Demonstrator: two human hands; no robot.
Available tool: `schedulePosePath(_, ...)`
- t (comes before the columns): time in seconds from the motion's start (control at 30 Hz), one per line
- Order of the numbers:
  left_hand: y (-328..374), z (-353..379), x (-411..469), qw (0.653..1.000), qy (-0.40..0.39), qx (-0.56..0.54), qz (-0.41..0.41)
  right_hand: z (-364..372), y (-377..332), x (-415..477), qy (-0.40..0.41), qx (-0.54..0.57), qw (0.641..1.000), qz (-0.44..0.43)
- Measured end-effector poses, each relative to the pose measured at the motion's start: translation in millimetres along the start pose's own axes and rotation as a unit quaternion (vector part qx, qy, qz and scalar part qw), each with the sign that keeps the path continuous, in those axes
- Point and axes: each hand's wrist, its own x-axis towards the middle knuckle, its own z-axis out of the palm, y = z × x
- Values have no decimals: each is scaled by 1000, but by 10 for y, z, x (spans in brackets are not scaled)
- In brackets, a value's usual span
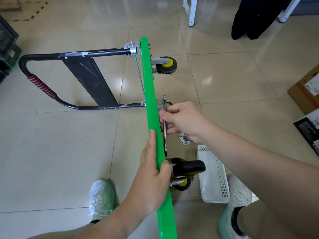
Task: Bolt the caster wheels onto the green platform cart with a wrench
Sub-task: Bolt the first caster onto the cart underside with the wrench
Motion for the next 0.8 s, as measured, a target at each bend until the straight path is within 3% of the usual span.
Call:
schedulePosePath(0.37,2,0,6,1000,6,5,7,32,-3,-509,10,20,995,-96)
schedulePosePath(0.67,-79,6,0,1000,23,-3,7,77,389,-1160,-9,41,978,-207)
schedulePosePath(0.8,-61,24,2,1000,26,1,5,39,319,-1209,30,56,974,-217)
